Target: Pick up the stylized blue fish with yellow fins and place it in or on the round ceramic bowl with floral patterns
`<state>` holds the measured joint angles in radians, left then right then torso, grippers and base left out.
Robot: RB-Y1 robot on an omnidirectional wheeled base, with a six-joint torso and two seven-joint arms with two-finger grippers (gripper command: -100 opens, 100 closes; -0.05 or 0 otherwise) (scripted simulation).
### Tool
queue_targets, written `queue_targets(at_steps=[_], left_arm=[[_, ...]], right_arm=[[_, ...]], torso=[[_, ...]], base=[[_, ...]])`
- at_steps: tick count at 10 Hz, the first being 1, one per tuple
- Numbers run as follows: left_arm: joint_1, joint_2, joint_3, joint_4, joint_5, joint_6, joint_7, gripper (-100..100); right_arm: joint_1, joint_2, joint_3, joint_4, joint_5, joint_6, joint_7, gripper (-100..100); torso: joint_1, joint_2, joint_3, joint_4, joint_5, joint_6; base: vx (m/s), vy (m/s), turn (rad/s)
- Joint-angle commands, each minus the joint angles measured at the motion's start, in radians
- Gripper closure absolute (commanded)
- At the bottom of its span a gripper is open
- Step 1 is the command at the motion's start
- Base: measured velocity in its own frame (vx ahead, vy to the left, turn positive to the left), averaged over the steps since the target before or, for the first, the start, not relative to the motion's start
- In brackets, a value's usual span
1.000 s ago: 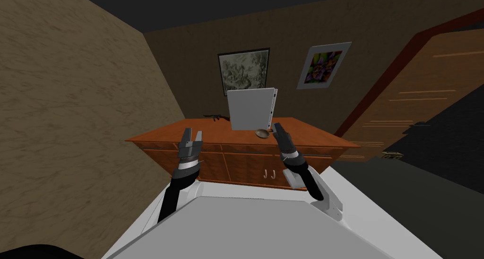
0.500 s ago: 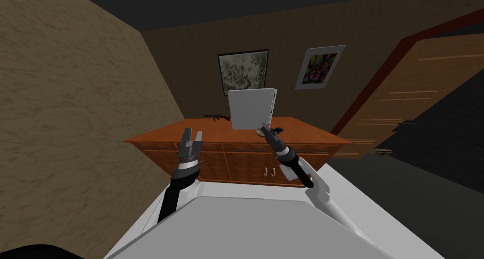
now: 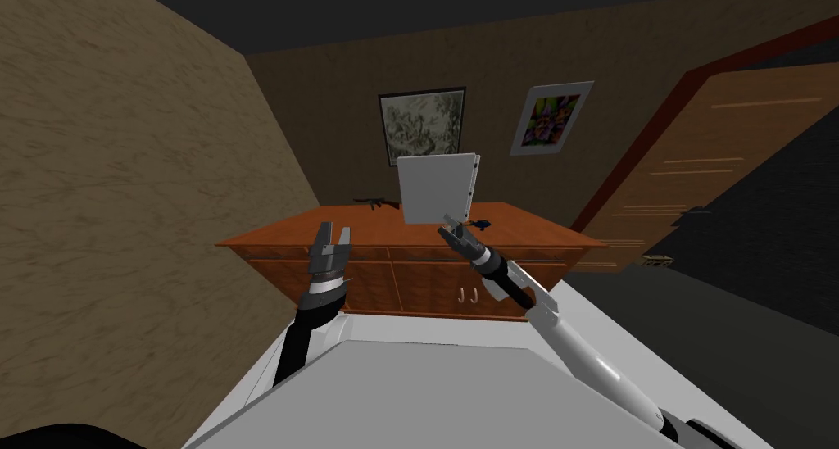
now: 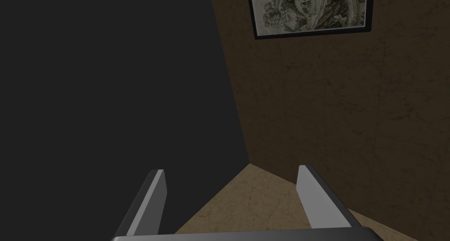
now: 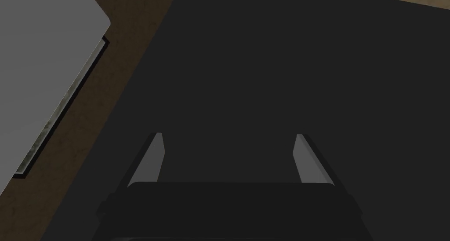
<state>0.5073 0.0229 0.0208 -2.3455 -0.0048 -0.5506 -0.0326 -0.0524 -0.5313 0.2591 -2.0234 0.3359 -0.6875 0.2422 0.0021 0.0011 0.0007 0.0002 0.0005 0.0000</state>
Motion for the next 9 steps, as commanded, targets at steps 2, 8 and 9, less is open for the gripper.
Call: queue_targets(at_steps=[2,8,9], left_arm=[[0.000,0.000,0.000,0.000,0.000,0.000,0.000,0],[0.000,0.000,0.000,0.000,0.000,0.000,0.000,0],[0.000,0.000,0.000,0.000,0.000,0.000,0.000,0]], right_arm=[[-0.060,-0.063,0.036,0.038,0.040,-0.011,0.022,-100],[-0.201,-0.237,0.130,0.147,0.141,-0.038,0.071,-100],[-0.237,-0.269,0.162,0.184,0.174,-0.047,0.087,-100]], torso=[[0.000,0.000,0.000,0.000,0.000,0.000],[-0.001,0.000,0.000,0.000,0.000,0.000],[-0.001,0.000,0.000,0.000,0.000,0.000]], base=[[-0.028,0.030,-0.005],[-0.021,0.021,0.011],[-0.019,0.014,0.035]])
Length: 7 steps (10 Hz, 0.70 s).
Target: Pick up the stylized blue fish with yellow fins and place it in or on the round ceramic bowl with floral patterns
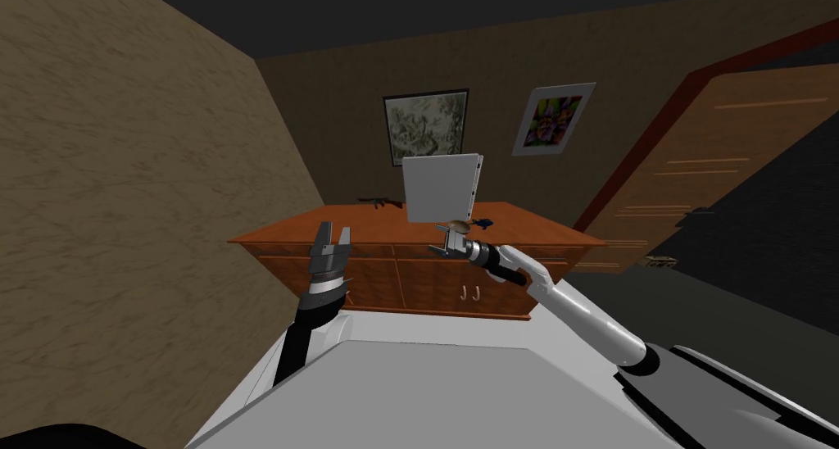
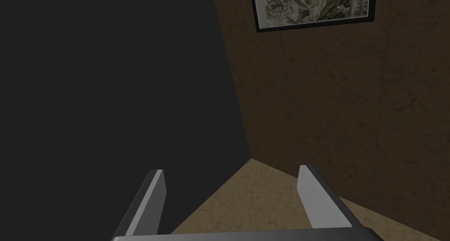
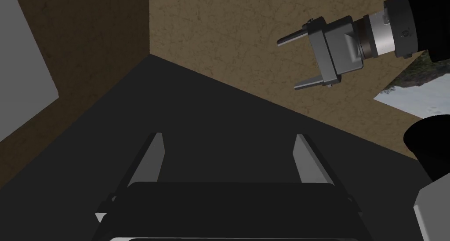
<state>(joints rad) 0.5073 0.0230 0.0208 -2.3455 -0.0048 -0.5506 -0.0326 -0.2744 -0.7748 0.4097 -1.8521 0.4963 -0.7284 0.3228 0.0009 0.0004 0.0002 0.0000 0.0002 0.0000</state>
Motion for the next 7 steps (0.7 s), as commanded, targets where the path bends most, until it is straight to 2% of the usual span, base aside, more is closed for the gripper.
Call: queue_targets(at_steps=[1,2,3,4,5,6,7], left_arm=[[0.000,0.000,0.000,0.000,0.000,0.000,0.000,0],[0.000,0.000,0.000,0.000,0.000,0.000,0.000,0],[0.000,0.000,0.000,0.000,0.000,0.000,0.000,0],[0.000,0.000,0.000,0.000,0.000,0.000,0.000,0],[0.000,0.000,0.000,0.000,0.000,0.000,0.000,0],[0.000,0.000,0.000,0.000,0.000,0.000,0.000,0],[0.000,0.000,0.000,0.000,0.000,0.000,0.000,0]], right_arm=[[-0.023,-0.050,0.011,0.013,0.014,-0.006,0.006,-100],[-0.066,-0.080,0.042,0.050,0.047,-0.014,0.021,-100],[-0.066,-0.111,0.042,0.050,0.047,-0.014,0.021,-100],[-0.107,-0.143,0.073,0.086,0.079,-0.023,0.035,-100],[-0.107,-0.173,0.073,0.086,0.079,-0.023,0.035,-100],[-0.146,-0.203,0.104,0.123,0.111,-0.031,0.049,-100],[-0.146,-0.237,0.104,0.123,0.111,-0.031,0.049,-100]], torso=[[0.000,0.000,0.000,0.000,0.000,0.000],[0.000,0.000,0.000,0.000,0.000,0.000],[0.000,0.000,0.000,0.000,0.000,0.000],[0.000,0.000,0.000,0.000,0.000,0.000],[0.000,0.000,0.000,0.000,0.000,0.000],[-0.001,0.000,0.000,0.000,0.000,0.001],[-0.001,0.000,0.000,0.000,0.000,0.000]], base=[[-0.016,0.013,0.024],[-0.019,0.012,0.040],[-0.015,0.010,0.027],[-0.015,0.009,0.052],[-0.010,0.007,0.038],[-0.009,0.005,0.063],[-0.008,0.001,0.036]])
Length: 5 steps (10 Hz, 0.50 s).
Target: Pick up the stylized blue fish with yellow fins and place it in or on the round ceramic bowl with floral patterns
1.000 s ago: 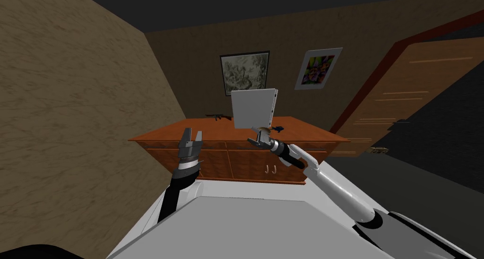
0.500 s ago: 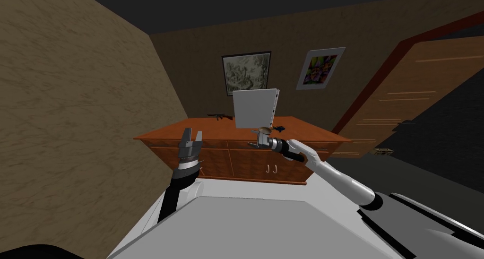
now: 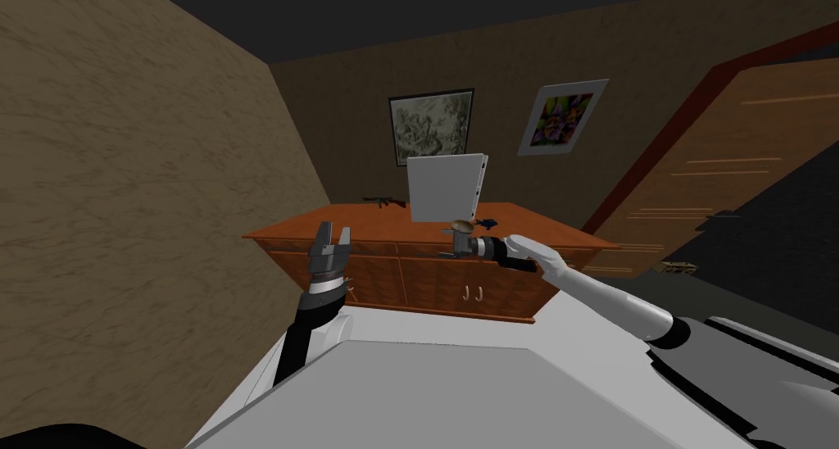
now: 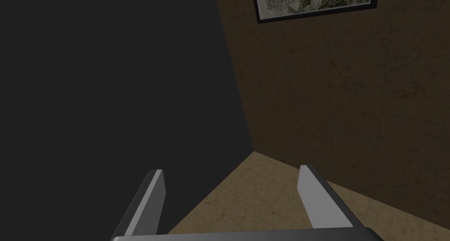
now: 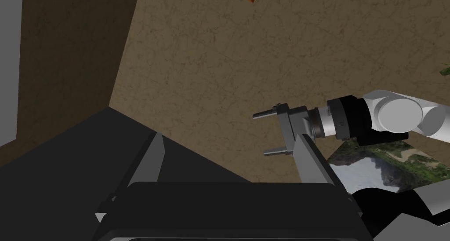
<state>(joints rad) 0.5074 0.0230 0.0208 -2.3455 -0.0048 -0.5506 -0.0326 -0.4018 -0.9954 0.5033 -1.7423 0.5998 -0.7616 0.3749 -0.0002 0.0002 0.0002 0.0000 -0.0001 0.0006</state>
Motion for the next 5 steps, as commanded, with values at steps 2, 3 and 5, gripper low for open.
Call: queue_targets(at_steps=[2,3,5], left_arm=[[0.000,0.000,0.000,0.000,0.000,0.000,0.000,0],[0.000,0.000,0.000,0.000,0.000,0.000,0.000,0],[0.000,0.000,0.000,0.000,0.000,0.000,0.000,0]], right_arm=[[-0.056,-0.081,0.040,0.049,0.038,-0.005,0.009,-100],[-0.090,-0.115,0.070,0.084,0.068,-0.013,0.021,-100],[-0.121,-0.176,0.099,0.119,0.096,-0.020,0.032,-100]], torso=[[0.000,0.000,0.000,0.000,0.000,-0.001],[0.000,0.000,0.000,0.000,0.000,0.000],[0.000,-0.001,0.000,0.000,0.000,0.000]], base=[[-0.005,0.000,0.063],[0.001,-0.002,0.083],[0.003,-0.004,0.075]])
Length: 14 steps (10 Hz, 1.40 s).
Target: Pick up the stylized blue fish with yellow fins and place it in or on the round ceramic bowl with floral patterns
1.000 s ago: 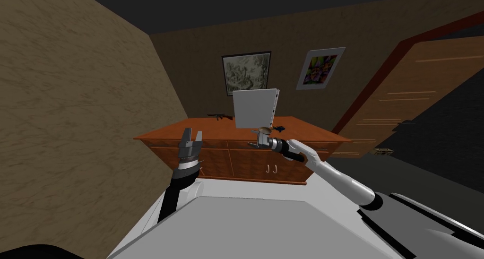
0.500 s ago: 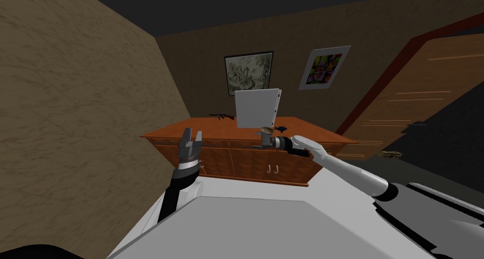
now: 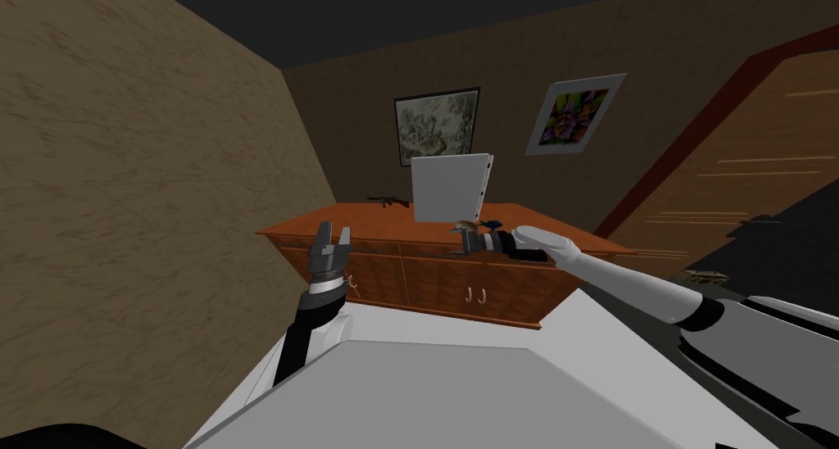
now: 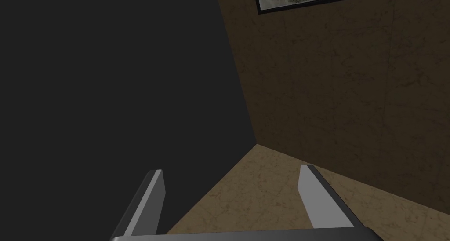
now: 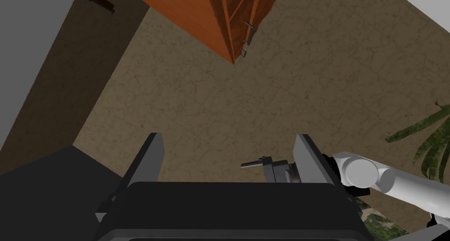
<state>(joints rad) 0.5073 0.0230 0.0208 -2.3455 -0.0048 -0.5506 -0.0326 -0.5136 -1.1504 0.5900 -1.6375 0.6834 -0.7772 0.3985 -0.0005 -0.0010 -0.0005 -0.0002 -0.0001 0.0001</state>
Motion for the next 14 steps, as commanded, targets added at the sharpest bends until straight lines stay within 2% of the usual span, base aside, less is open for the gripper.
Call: queue_targets(at_steps=[1,2,3,4,5,6,7,8,9,10,11,12,13,14], left_arm=[[0.000,0.000,0.000,0.000,0.000,0.000,0.000,0],[0.000,0.000,0.000,0.000,0.000,0.000,0.000,0],[0.000,0.000,0.000,0.000,0.000,0.000,0.000,0],[0.000,0.000,0.000,0.000,0.000,0.000,0.000,0],[0.000,0.000,0.000,0.000,0.000,0.000,0.000,0],[0.000,0.000,0.000,0.000,0.000,0.000,0.000,0],[0.000,0.000,0.000,0.000,0.000,0.000,0.000,0],[0.000,0.000,0.000,0.000,0.000,0.000,0.000,0],[0.000,0.000,0.000,0.000,0.000,0.000,0.000,0],[0.000,0.000,0.000,0.000,0.000,0.000,0.000,0],[0.000,0.000,0.000,0.000,0.000,0.000,0.000,0],[0.000,0.000,0.000,0.000,0.000,0.000,0.000,0],[0.000,0.000,0.000,0.000,0.000,0.000,0.000,0],[0.000,0.000,0.000,0.000,0.000,0.000,0.000,0]], right_arm=[[-0.010,-0.050,0.012,0.014,0.013,-0.004,0.009,-100],[-0.038,-0.085,0.040,0.047,0.040,-0.010,0.019,-100],[-0.038,-0.114,0.040,0.047,0.040,-0.010,0.019,-100],[-0.064,-0.142,0.068,0.080,0.066,-0.017,0.028,-100],[-0.064,-0.173,0.068,0.080,0.066,-0.017,0.028,-100],[-0.086,-0.199,0.094,0.111,0.091,-0.022,0.036,-100],[-0.086,-0.230,0.094,0.111,0.091,-0.022,0.036,-100],[-0.106,-0.258,0.120,0.141,0.114,-0.028,0.043,-100],[-0.106,-0.287,0.120,0.141,0.114,-0.028,0.043,-100],[-0.122,-0.322,0.145,0.170,0.135,-0.033,0.049,-100],[-0.122,-0.340,0.145,0.170,0.135,-0.033,0.049,-100],[-0.135,-0.369,0.169,0.197,0.155,-0.037,0.053,-100],[-0.135,-0.390,0.169,0.197,0.155,-0.037,0.053,-100],[-0.144,-0.431,0.192,0.222,0.173,-0.041,0.057,-100]], torso=[[0.000,0.000,0.000,0.000,0.000,0.000],[0.000,0.000,0.000,0.000,0.000,0.001],[0.000,0.000,0.000,0.000,0.000,0.000],[0.000,0.000,0.000,0.000,0.000,0.001],[-0.001,-0.001,0.000,0.000,0.000,0.000],[-0.001,-0.001,0.000,0.000,0.000,0.000],[-0.001,-0.001,-0.001,0.000,0.000,0.000],[-0.001,-0.001,0.000,0.000,0.000,0.001],[-0.001,-0.001,-0.001,0.000,0.000,0.000],[-0.001,-0.001,-0.001,0.000,0.000,0.001],[-0.001,-0.001,-0.001,0.000,0.000,0.000],[-0.001,-0.001,-0.001,0.000,-0.001,0.001],[-0.001,-0.001,-0.001,0.000,0.000,0.000],[-0.001,-0.001,-0.001,0.000,-0.001,0.001]], base=[[0.008,-0.007,0.056],[0.012,-0.008,0.084],[0.013,-0.010,0.064],[0.017,-0.015,0.111],[0.016,-0.014,0.078],[0.021,-0.014,0.119],[0.019,-0.014,0.070],[0.025,-0.014,0.132],[0.023,-0.019,0.069],[0.024,-0.024,0.141],[0.021,-0.024,0.074],[0.023,-0.019,0.136],[0.026,-0.024,0.078],[0.039,-0.033,0.155]])
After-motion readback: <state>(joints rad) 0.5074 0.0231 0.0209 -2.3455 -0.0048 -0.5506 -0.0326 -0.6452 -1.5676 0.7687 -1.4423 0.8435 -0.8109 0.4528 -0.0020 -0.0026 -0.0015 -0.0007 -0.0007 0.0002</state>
